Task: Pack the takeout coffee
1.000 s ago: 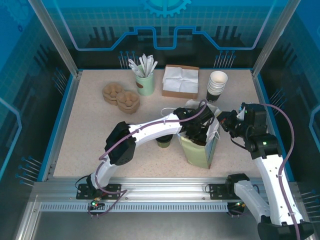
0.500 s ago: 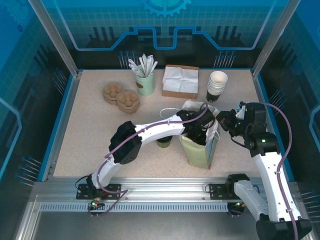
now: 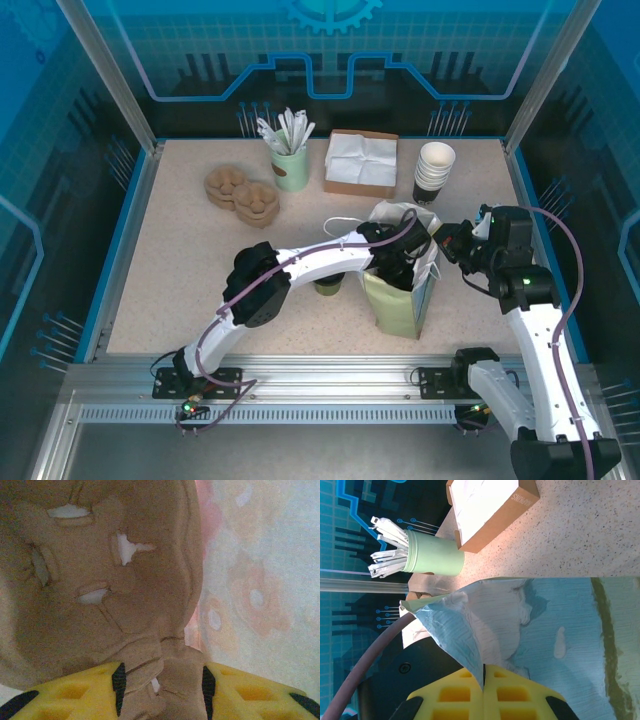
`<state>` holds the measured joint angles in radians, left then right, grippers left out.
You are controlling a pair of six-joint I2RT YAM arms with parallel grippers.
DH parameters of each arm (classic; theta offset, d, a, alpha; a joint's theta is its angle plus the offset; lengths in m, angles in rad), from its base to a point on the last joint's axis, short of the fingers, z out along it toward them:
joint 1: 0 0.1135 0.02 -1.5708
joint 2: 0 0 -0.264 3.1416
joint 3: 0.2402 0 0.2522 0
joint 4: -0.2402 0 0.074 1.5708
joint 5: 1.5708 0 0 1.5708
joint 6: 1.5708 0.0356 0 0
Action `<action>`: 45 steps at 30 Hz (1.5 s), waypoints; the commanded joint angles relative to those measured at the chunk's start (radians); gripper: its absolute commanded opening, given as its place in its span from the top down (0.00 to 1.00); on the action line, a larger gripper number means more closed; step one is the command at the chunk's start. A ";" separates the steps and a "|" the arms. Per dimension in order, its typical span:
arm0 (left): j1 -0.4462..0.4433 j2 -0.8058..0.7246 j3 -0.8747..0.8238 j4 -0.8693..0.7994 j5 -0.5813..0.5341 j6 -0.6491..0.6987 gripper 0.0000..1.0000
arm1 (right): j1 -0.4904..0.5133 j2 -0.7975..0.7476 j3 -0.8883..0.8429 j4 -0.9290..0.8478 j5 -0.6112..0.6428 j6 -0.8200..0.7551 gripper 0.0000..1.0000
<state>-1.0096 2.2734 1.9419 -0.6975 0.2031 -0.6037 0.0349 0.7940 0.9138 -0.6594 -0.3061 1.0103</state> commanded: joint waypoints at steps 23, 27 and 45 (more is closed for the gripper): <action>0.040 -0.023 0.125 -0.196 -0.215 0.117 0.50 | -0.033 -0.052 0.094 0.020 -0.138 -0.033 1.00; 0.040 -0.023 0.095 -0.146 -0.175 0.101 0.51 | -0.036 -0.050 0.074 0.035 -0.148 -0.039 1.00; 0.034 -0.323 0.097 -0.067 -0.026 0.148 0.48 | -0.043 0.064 0.169 -0.072 -0.096 -0.232 1.00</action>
<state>-0.9730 2.0521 2.0384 -0.8333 0.0944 -0.4877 0.0055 0.8440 1.0462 -0.6964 -0.4053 0.8547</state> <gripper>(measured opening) 0.522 0.035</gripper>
